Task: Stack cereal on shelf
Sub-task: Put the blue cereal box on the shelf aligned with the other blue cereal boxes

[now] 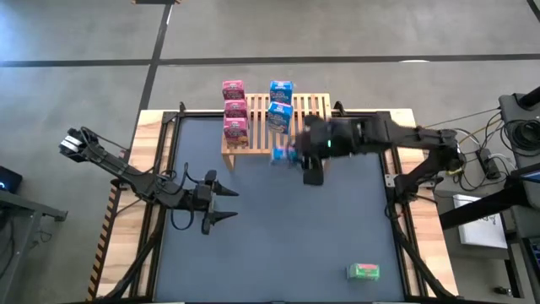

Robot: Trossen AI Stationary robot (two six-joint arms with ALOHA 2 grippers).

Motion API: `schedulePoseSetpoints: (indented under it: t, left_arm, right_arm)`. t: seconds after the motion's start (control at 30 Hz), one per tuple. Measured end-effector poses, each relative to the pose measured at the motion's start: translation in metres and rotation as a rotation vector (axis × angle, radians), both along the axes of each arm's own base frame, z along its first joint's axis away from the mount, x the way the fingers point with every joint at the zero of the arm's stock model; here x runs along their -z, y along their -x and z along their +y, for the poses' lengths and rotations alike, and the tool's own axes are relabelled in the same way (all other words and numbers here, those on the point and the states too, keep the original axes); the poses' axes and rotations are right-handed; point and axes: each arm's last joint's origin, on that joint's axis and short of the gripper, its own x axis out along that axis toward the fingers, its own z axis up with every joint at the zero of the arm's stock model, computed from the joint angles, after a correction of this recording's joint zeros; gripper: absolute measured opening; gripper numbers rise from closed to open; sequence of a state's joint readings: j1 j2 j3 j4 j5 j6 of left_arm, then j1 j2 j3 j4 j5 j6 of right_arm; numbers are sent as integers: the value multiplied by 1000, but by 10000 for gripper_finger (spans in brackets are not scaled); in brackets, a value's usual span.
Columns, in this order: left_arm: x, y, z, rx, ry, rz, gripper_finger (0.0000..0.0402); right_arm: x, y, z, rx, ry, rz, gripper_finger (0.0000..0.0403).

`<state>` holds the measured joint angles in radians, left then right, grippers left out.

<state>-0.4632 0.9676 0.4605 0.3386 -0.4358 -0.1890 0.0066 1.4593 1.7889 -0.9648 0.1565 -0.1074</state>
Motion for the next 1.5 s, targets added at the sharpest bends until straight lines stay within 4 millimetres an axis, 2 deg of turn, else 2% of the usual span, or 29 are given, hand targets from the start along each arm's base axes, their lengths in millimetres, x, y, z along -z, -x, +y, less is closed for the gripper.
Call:
schedulePoseSetpoints:
  t: [0.23,0.43,0.97,1.5]
  left_arm:
    - [7,2,1,-1,-6,20,262]
    - [9,2,1,-1,-4,24,262]
    - [9,2,1,-1,-5,24,262]
    - [11,3,1,3,-7,31,262]
  right_arm:
    - [-3,2,-53,11,-33,-9,169]
    - [6,-1,-80,24,-48,14,169]
    - [32,-27,-96,1,-48,71,168]
    - [33,-29,-102,-7,-17,60,168]
